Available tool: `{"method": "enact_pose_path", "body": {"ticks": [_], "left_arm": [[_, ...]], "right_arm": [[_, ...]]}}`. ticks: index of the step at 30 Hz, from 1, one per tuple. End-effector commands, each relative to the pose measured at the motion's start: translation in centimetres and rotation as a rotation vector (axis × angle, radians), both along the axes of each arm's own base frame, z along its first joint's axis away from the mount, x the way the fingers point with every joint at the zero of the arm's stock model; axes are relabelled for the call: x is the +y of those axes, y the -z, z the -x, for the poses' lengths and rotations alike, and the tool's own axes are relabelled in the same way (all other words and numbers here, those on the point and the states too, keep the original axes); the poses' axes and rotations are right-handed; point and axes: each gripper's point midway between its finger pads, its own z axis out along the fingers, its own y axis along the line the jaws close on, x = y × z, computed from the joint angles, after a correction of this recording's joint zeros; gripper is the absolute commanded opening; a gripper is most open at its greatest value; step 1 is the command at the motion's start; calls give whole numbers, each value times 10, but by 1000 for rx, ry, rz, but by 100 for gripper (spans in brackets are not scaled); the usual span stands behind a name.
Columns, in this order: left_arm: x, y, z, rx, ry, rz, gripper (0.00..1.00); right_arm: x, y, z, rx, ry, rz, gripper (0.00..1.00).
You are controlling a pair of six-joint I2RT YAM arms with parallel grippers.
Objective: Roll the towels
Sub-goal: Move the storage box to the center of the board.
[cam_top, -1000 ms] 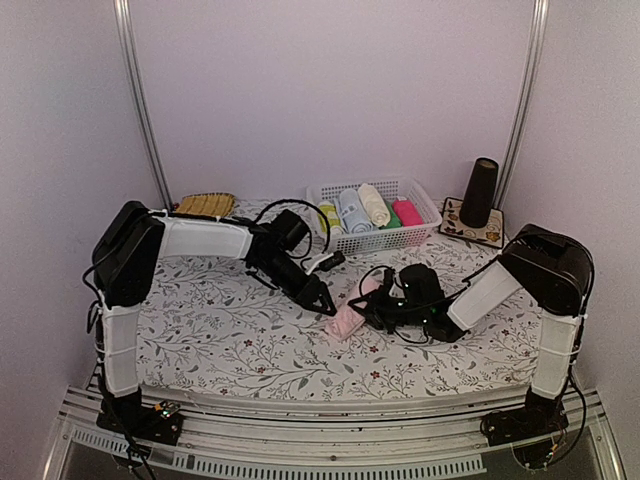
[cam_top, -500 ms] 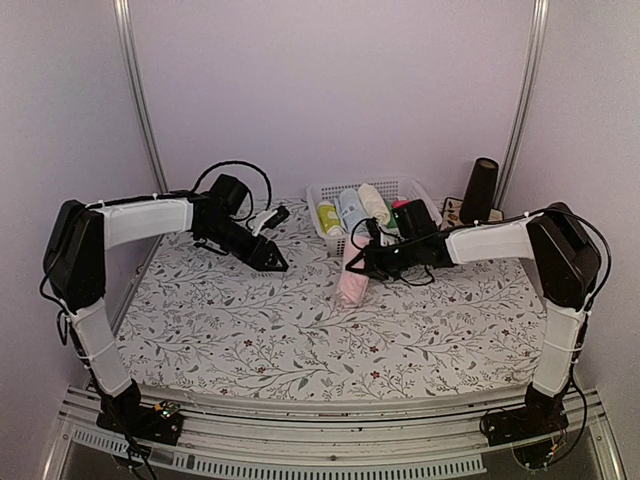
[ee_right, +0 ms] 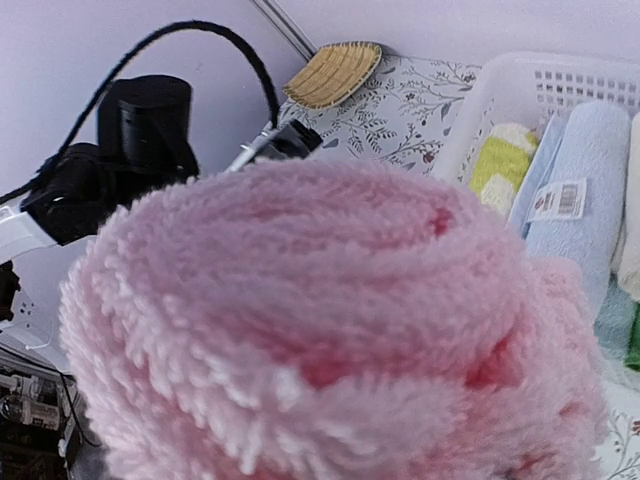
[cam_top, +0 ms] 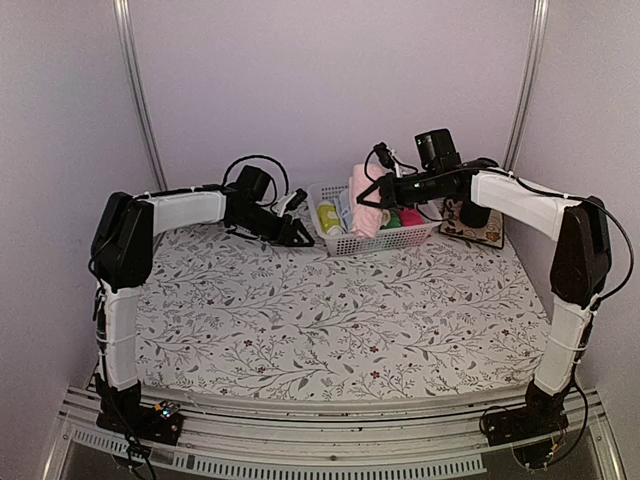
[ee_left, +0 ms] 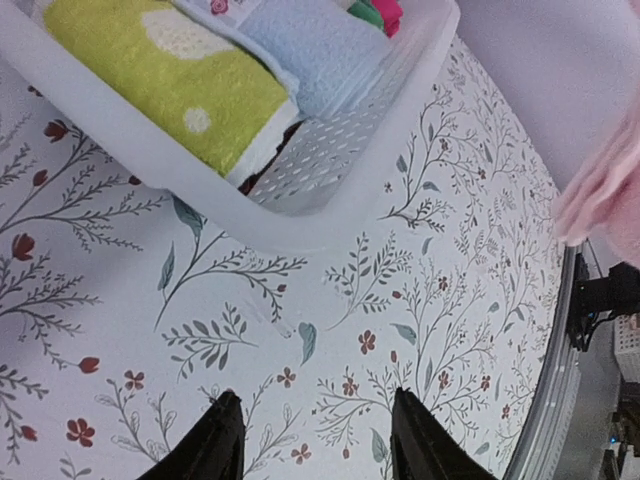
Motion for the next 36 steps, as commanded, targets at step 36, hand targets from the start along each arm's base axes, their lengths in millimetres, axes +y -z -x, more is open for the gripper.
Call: {"method": "enact_pose_path", "body": {"ticks": [36], "left_arm": [[-26,27,-82,416,-144,403,46]], "right_arm": [[-77,-66,-82,-284,6,-108,8]]}}
